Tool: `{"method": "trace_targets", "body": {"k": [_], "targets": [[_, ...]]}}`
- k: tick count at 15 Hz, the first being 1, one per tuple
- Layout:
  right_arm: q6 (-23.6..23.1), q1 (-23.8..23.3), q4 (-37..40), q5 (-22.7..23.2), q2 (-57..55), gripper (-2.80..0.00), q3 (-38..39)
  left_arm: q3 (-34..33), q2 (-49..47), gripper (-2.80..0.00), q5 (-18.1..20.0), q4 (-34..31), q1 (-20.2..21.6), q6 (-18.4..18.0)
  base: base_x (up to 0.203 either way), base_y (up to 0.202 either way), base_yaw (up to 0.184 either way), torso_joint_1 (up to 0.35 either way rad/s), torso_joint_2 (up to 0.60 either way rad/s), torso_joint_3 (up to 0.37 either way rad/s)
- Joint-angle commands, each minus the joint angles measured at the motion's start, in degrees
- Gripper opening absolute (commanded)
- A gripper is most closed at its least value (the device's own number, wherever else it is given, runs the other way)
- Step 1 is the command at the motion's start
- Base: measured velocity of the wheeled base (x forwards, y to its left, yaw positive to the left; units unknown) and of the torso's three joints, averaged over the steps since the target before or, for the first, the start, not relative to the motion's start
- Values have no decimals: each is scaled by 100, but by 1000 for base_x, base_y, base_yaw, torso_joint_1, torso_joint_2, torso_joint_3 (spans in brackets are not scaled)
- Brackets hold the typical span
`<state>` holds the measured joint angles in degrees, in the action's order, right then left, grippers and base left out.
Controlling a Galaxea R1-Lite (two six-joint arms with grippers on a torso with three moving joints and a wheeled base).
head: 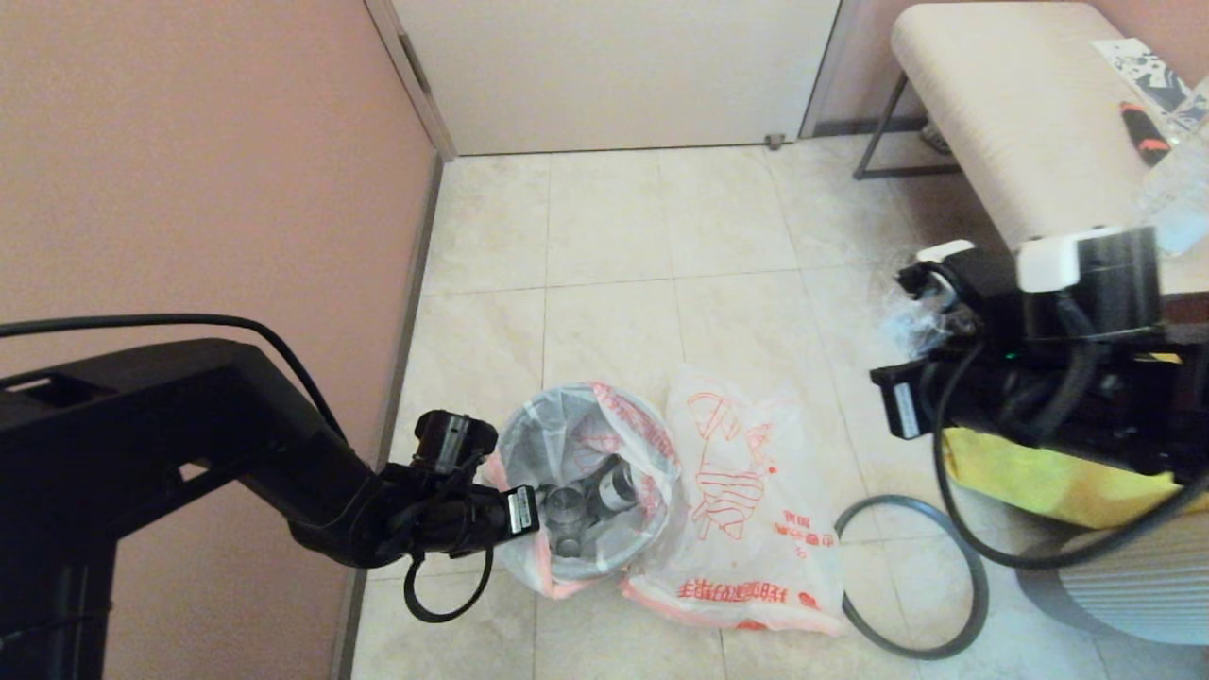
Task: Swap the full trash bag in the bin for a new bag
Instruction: Place the trash bag on the floor
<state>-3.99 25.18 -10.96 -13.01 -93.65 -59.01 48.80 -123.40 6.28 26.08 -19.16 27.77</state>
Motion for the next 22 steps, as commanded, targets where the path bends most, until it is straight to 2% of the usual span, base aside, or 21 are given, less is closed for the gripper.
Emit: {"method": "trace_targets", "body": {"k": [1, 3, 5, 6, 10, 12, 17, 19, 22], "targets": [[-28, 185, -126, -22, -1435, -280, -815, -49, -65, -280, -2, 253, -56, 18, 0, 0, 0, 0, 0, 0], [-137, 228, -186, -12, -2101, -280, -1326, -203, -96, -280, -12, 668, -45, 4, 0, 0, 0, 0, 0, 0], [-301, 251, -217, -3, -2629, -280, -1724, -265, -88, -280, -4, 759, -70, 1, 0, 0, 0, 0, 0, 0], [-355, 250, -225, 0, -2859, 0, -1945, -265, -80, -280, 4, 767, -88, 9, 0, 0, 0, 0, 0, 0], [-361, 330, -160, -21, -3514, 0, -2867, -424, -90, -280, 4, 1207, -88, 9, 0, 0, 0, 0, 0, 0], [-363, 422, -77, -50, -3816, 0, -3262, -424, -114, -280, 5, 1216, -62, 9, 0, 0, 0, 0, 0, 0], [-397, 661, 713, -373, -4641, 0, -4663, -424, -114, -280, 42, 1224, -35, 27, 0, 0, 0, 0, 0, 0], [-401, 795, 962, -404, -4804, 0, -4931, -415, -114, -280, 93, 1226, -5, 27, 0, 0, 0, 0, 0, 0], [-401, 942, 990, -404, -4882, 0, -4936, -435, -147, -280, 200, 1417, 67, 27, 0, 0, 0, 0, 0, 0]]}}
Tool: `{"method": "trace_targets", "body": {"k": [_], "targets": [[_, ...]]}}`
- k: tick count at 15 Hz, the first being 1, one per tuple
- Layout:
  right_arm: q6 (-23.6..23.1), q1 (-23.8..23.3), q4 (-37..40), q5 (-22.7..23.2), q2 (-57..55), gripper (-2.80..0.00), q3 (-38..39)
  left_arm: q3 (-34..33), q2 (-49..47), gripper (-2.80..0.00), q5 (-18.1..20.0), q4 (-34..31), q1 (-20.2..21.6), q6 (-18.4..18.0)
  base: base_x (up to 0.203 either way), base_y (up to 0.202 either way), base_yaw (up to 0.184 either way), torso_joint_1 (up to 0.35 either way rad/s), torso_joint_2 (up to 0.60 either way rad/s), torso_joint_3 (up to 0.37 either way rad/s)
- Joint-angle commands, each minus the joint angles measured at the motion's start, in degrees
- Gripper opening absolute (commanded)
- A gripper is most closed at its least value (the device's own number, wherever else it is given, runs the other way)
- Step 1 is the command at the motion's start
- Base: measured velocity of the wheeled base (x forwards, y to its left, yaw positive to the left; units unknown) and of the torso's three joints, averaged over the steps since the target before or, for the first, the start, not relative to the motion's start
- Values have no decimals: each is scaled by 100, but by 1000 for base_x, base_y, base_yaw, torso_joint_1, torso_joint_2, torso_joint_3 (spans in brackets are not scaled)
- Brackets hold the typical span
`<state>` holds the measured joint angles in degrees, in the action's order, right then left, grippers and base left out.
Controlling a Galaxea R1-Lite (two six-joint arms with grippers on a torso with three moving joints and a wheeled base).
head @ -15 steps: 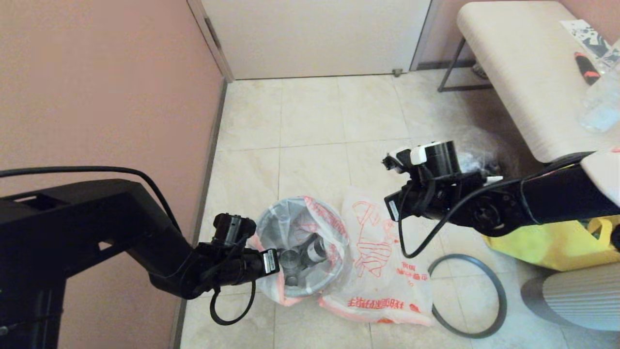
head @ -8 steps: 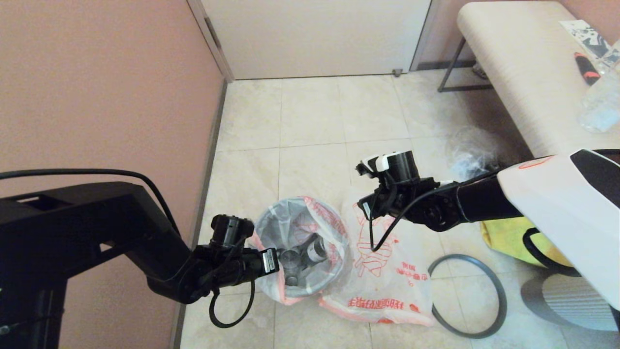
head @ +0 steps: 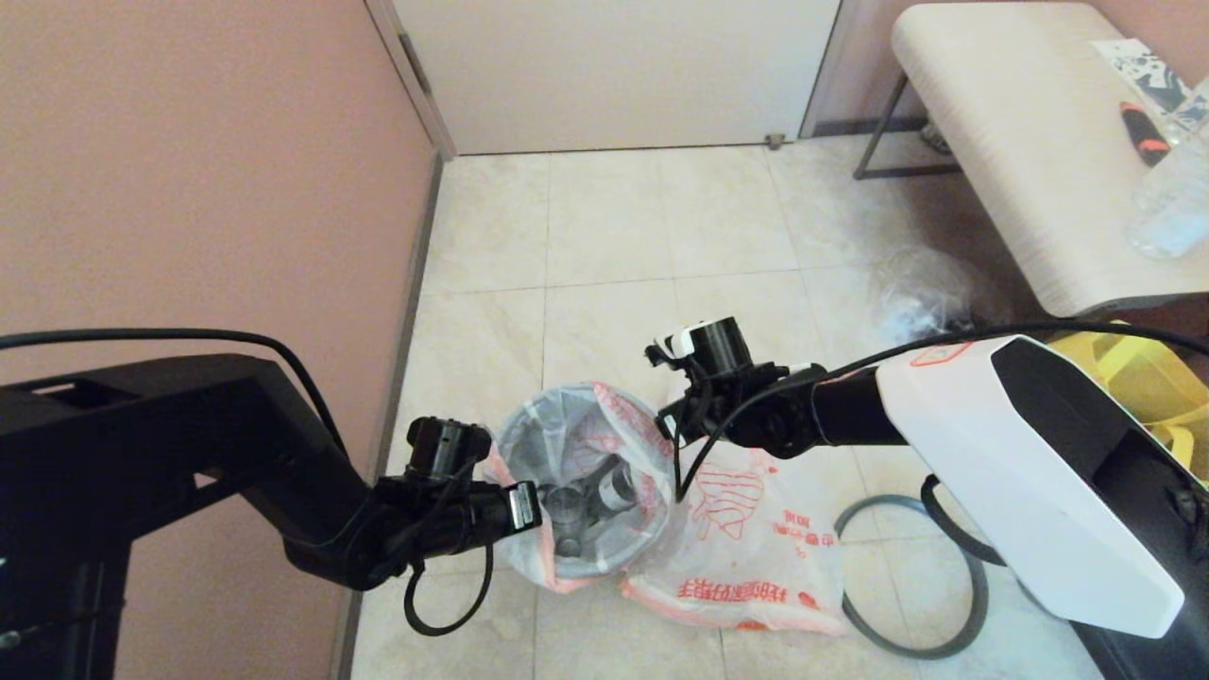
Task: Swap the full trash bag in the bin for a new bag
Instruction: Place the trash bag on the floor
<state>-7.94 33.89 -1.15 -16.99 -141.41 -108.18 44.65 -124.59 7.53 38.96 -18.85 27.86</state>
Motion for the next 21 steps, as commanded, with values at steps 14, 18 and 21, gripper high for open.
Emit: {"method": "trace_targets", "body": {"k": [14, 18, 21], "targets": [[-85, 240, 0, 47, -370, -280, -19, -71, -39, -280, 214, 340, 127, 8, 0, 0, 0, 0, 0, 0], [-91, 402, 0, 38, -480, -280, -27, -21, 86, -280, 223, 372, 127, 55, 0, 0, 0, 0, 0, 0], [-127, 441, 18, -3, -616, -280, -193, -36, 145, -280, 292, 402, 127, 105, 0, 0, 0, 0, 0, 0]]}}
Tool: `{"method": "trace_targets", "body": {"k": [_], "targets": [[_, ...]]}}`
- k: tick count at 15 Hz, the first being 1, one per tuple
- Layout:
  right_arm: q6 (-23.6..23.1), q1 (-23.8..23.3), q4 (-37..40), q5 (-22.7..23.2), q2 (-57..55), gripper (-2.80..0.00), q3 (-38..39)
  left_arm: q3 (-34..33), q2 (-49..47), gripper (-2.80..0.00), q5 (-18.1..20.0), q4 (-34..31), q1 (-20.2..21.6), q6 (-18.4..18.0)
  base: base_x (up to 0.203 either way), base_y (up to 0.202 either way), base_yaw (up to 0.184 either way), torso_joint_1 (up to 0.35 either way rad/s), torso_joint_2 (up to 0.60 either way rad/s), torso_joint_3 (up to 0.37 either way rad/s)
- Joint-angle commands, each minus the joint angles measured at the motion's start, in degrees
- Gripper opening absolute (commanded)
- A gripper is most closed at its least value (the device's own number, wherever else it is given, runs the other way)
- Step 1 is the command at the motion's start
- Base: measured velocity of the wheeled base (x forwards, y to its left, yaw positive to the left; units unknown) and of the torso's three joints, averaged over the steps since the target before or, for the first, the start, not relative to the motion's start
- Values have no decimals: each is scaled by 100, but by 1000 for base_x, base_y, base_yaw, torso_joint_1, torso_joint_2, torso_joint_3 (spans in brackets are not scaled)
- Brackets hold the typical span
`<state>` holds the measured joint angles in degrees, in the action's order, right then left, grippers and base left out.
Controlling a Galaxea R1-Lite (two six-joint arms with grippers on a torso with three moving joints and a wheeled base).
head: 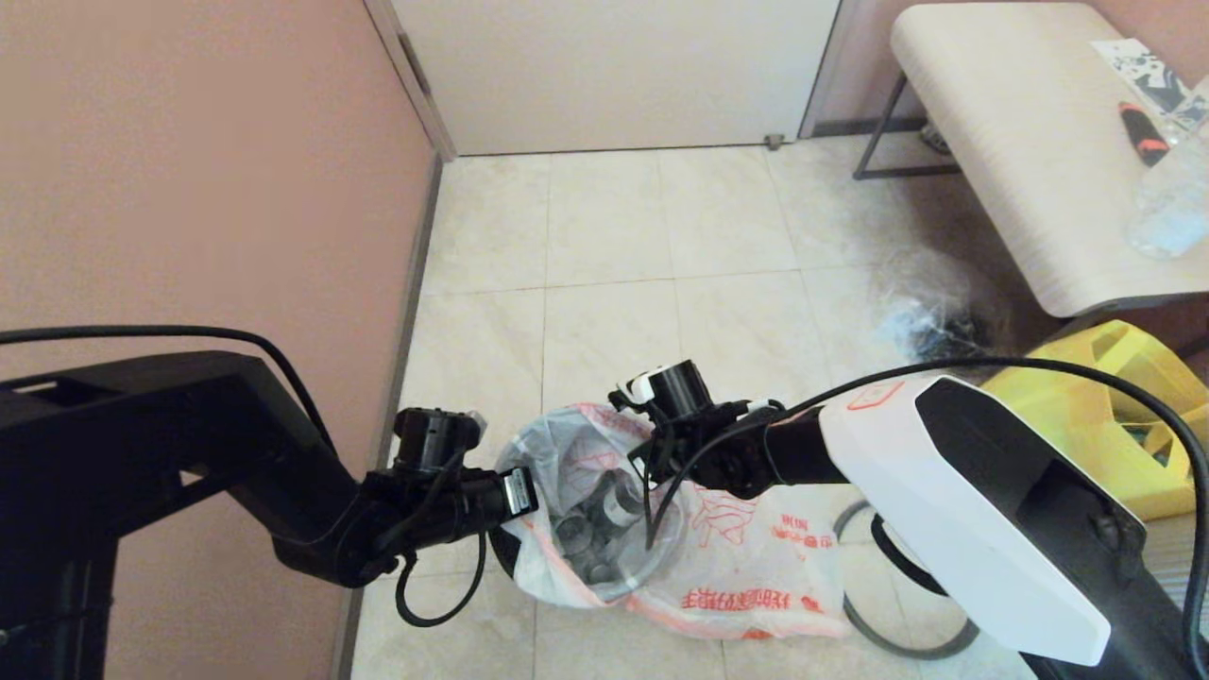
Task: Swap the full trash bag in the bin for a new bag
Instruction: Place the trash bag on the floor
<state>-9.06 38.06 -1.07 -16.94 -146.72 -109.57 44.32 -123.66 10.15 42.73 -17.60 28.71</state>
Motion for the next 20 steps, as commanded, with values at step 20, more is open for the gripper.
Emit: {"method": "trace_targets", "body": {"k": [20], "targets": [[-96, 96, -33, -758, -295, -280, -249, -528, 2368, -280, 1861, -107, 220, 831, 0, 0, 0, 0, 0, 2]]}}
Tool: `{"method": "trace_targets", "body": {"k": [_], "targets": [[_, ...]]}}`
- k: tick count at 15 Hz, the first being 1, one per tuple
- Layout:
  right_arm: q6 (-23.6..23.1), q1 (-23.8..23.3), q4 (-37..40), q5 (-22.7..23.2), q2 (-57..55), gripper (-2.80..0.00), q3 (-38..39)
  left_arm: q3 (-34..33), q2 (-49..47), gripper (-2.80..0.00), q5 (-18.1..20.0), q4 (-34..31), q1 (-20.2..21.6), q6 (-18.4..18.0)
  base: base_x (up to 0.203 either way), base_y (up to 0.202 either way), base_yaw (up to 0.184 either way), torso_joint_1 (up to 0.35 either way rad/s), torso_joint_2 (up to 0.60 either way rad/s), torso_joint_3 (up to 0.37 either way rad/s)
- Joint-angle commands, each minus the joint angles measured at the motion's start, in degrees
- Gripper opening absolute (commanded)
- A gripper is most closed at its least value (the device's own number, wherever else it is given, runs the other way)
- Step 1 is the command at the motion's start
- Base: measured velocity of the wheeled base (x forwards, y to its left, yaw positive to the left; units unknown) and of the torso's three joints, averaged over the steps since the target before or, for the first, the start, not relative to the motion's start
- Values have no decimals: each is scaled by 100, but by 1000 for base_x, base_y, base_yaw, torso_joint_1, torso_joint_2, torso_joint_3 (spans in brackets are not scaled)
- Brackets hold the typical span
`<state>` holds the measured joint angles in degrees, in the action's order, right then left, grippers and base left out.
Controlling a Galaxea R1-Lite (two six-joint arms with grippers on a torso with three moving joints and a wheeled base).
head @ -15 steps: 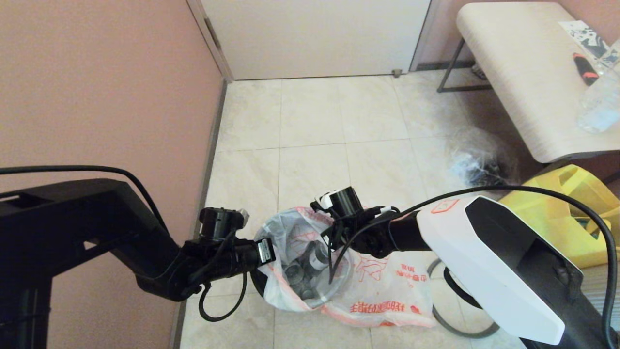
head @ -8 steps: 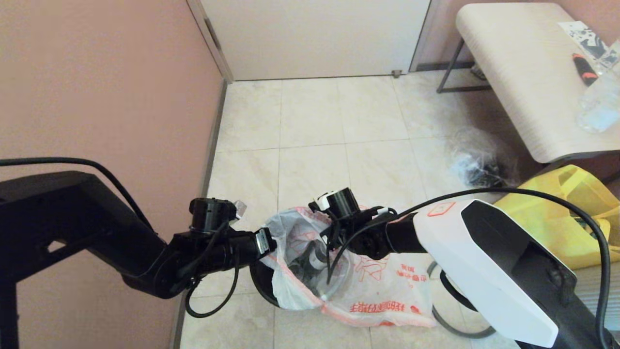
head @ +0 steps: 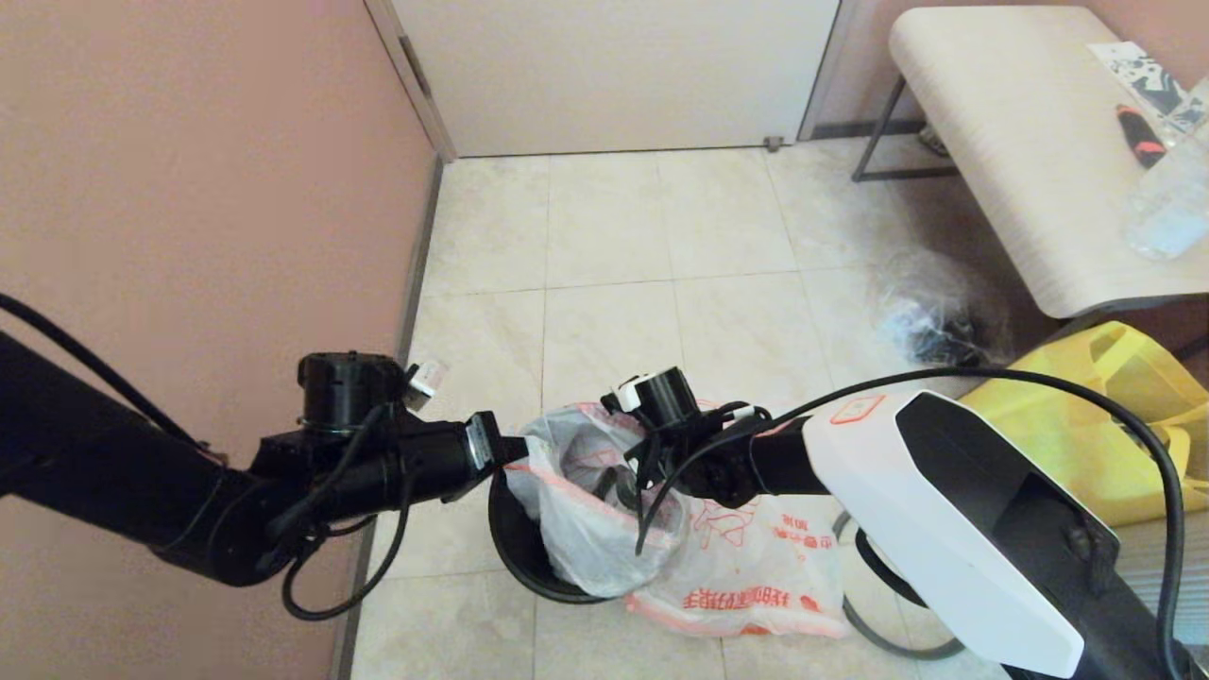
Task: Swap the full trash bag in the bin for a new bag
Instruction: Place the trash bag on the floor
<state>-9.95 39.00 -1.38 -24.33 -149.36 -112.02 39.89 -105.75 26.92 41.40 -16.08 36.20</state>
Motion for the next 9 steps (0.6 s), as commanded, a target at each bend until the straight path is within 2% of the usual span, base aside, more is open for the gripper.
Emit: {"method": "trace_targets", "body": {"k": [1, 5, 9], "targets": [[-7, 3, -3, -28, -32, -280, -4, -124, 808, -280, 275, 5, 75, 164, 0, 0, 0, 0, 0, 0], [-16, 3, -3, -107, -32, -280, -4, -233, 1310, -280, 659, -176, 104, 282, 0, 0, 0, 0, 0, 0], [-8, 10, -26, -98, -23, -280, -47, -306, 1404, -280, 727, -167, 96, 274, 0, 0, 0, 0, 0, 0]]}}
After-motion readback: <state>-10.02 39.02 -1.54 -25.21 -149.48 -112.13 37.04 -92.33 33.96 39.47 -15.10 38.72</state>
